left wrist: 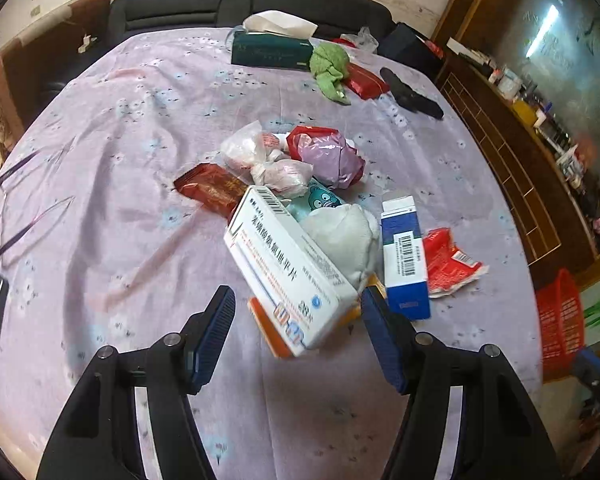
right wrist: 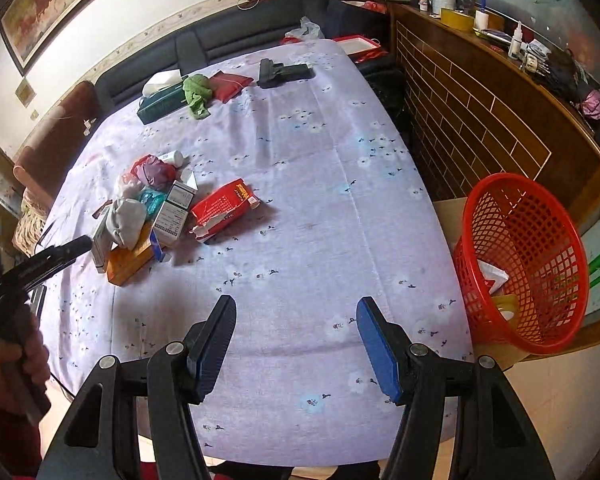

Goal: Collect trash
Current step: 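Move both open grippers back over the table, then grasp the white tube box with the left gripper while the right gripper grasps the blue-white medicine box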

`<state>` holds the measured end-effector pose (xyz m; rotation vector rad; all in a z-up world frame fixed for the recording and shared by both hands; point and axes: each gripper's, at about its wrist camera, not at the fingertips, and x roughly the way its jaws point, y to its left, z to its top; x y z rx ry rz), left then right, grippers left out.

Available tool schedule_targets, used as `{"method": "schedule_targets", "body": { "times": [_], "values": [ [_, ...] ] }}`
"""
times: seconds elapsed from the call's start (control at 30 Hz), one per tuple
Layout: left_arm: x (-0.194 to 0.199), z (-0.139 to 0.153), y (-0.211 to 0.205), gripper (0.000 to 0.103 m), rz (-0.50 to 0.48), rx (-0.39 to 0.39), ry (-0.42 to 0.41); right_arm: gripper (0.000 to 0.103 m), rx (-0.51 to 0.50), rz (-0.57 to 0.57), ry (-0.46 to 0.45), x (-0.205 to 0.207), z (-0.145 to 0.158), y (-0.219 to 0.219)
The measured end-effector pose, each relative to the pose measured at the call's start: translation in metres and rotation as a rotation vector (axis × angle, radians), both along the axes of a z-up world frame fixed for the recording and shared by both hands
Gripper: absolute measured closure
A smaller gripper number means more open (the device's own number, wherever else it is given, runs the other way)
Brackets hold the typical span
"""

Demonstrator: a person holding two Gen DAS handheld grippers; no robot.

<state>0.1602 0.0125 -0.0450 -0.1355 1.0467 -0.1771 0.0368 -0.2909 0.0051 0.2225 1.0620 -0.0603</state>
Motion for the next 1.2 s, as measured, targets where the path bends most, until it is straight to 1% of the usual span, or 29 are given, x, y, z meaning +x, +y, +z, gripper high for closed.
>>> {"method": "schedule_targets", "body": {
  "times": [0.07, 0.13, 0.17, 0.3, 0.4, 0.47, 0.63, 0.8, 0.83, 0.97, 1.03, 1.13, 1.2],
  "values": [
    [0.005, -0.007, -0.004, 0.041, -0.005, 0.025, 0.009, 0.036, -0.002, -0.011, 0.002, -0.002, 0.000, -0.004],
    [0.008, -0.011, -0.003, 0.060, -0.008, 0.024, 0.011, 0.036, -0.007, -0.024, 0.003, -0.004, 0.001, -0.009],
    [0.009, -0.014, -0.001, 0.073, -0.008, 0.024, 0.024, 0.036, -0.008, -0.034, 0.002, -0.005, 0.002, -0.012],
    [0.007, -0.015, 0.012, 0.082, 0.000, -0.005, 0.029, 0.036, -0.003, -0.055, 0.003, -0.008, 0.003, -0.021],
    [0.002, -0.014, 0.026, 0.087, 0.012, -0.038, 0.025, 0.036, 0.007, -0.042, 0.005, -0.006, 0.002, -0.019],
    [-0.001, -0.015, 0.034, 0.090, 0.018, -0.045, 0.028, 0.036, 0.021, -0.018, 0.006, -0.003, 0.002, -0.013],
    [-0.009, -0.020, 0.051, 0.091, 0.027, -0.053, 0.036, 0.036, 0.039, 0.080, 0.004, 0.016, 0.006, 0.014],
    [-0.016, -0.027, 0.060, 0.090, -0.006, -0.033, 0.042, 0.036, 0.128, 0.146, 0.037, 0.050, 0.001, 0.045],
    [-0.017, -0.028, 0.061, 0.090, -0.014, -0.028, 0.045, 0.036, 0.158, 0.152, 0.047, 0.062, -0.003, 0.052],
    [-0.015, -0.031, 0.062, 0.090, -0.043, -0.013, 0.054, 0.036, 0.218, 0.156, 0.084, 0.096, -0.020, 0.078],
    [-0.012, -0.031, 0.062, 0.090, -0.049, -0.012, 0.054, 0.036, 0.254, 0.145, 0.112, 0.115, -0.033, 0.091],
    [-0.004, -0.034, 0.067, 0.089, -0.053, -0.022, 0.069, 0.036, 0.310, 0.117, 0.147, 0.137, -0.049, 0.102],
    [0.001, -0.036, 0.069, 0.088, -0.054, -0.036, 0.084, 0.036, 0.318, 0.103, 0.164, 0.148, -0.056, 0.107]
  ]
}}
